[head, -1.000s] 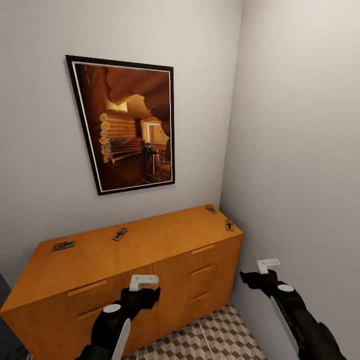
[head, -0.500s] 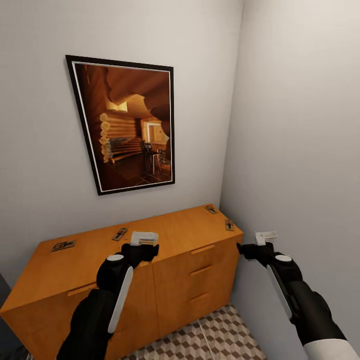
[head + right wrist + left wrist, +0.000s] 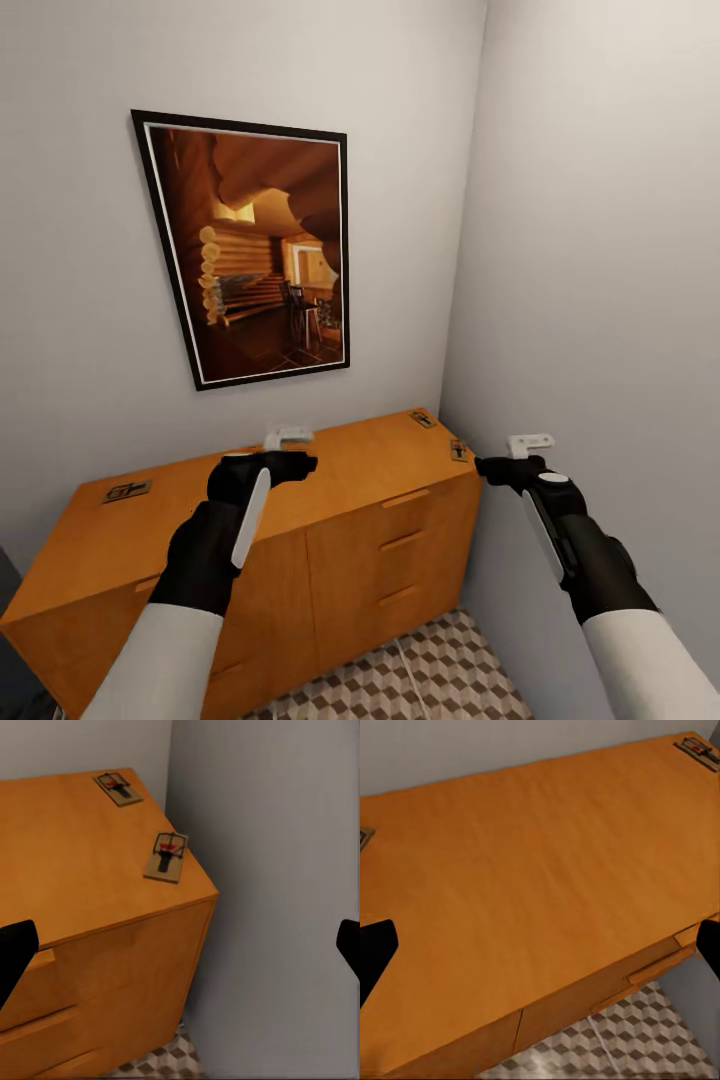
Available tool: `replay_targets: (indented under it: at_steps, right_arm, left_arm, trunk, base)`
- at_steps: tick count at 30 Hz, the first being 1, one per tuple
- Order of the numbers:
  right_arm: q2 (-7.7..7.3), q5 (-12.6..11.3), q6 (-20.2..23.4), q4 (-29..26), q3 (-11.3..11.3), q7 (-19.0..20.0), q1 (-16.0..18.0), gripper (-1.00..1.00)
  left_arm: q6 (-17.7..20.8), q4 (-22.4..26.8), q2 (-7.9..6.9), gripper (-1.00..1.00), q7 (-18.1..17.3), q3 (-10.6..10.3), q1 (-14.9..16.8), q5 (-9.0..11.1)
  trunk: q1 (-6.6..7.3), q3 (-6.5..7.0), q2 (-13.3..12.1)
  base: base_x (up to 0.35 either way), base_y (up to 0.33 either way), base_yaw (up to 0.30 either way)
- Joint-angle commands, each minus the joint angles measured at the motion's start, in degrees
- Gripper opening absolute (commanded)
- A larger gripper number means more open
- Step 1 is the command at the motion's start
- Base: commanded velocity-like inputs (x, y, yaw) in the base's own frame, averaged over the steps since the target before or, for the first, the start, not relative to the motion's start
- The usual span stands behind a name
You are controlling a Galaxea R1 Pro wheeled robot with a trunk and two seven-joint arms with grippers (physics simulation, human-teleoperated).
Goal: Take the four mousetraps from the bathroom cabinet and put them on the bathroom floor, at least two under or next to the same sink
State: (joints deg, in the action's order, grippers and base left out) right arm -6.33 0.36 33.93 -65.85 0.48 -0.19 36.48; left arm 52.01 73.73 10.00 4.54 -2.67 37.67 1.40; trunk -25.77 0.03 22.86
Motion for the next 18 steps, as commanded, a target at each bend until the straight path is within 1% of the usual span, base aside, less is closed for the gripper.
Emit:
replay_targets:
  at_steps: [1,3,6,9,10,12,13,18]
  right_arm:
    - [0.07,0.0,0.3,1.0,0.1,-0.3,0.6,1.00]
    - [0.27,0.0,0.2,3.4,0.1,-0.9,1.9,1.00]
    - [0.36,-0.2,0.2,4.6,0.1,-1.2,2.7,1.00]
    - [0.42,-1.0,0.3,5.3,0.0,-1.4,3.4,1.00]
    - [0.43,-1.5,0.3,5.1,0.0,-1.4,3.6,1.00]
    - [0.44,-1.8,0.3,5.0,0.0,-1.4,3.7,1.00]
    - [0.44,-1.9,0.3,5.0,0.0,-1.4,3.7,1.00]
    - [0.44,-2.1,0.3,4.9,0.0,-1.1,3.8,1.00]
  left_arm:
    - [0.2,-1.5,0.00,1.00,0.4,0.1,0.4,0.3]
    - [-0.3,-5.1,0.00,1.00,0.5,0.5,1.1,0.6]
    - [-1.3,-7.5,0.00,1.00,0.6,0.7,1.4,0.7]
    - [-4.0,-9.4,0.00,1.00,0.6,1.0,1.7,1.4]
    - [-5.3,-10.6,0.00,1.00,0.6,1.3,1.7,2.3]
    - [-6.5,-12.2,0.00,1.00,0.6,1.4,1.8,3.1]
    - [-7.0,-12.7,0.00,1.00,0.6,1.5,1.8,3.2]
    - [-12.3,-16.2,0.00,1.00,0.6,2.2,1.8,3.6]
  trunk:
    - [-0.02,-0.03,0.1]
    - [-0.02,-0.03,0.1]
    - [-0.02,-0.03,0.1]
    - [-0.02,-0.03,0.1]
    - [-0.02,-0.03,0.1]
    - [-0.02,-0.03,0.1]
    - [-0.02,-0.03,0.1]
    - [-0.02,-0.03,0.1]
  base:
    - [0.000,0.000,0.000]
    - [0.000,0.000,0.000]
    - [0.000,0.000,0.000]
    - [0.000,0.000,0.000]
    - [0.000,0.000,0.000]
    - [0.000,0.000,0.000]
    - [0.000,0.000,0.000]
    - [0.000,0.000,0.000]
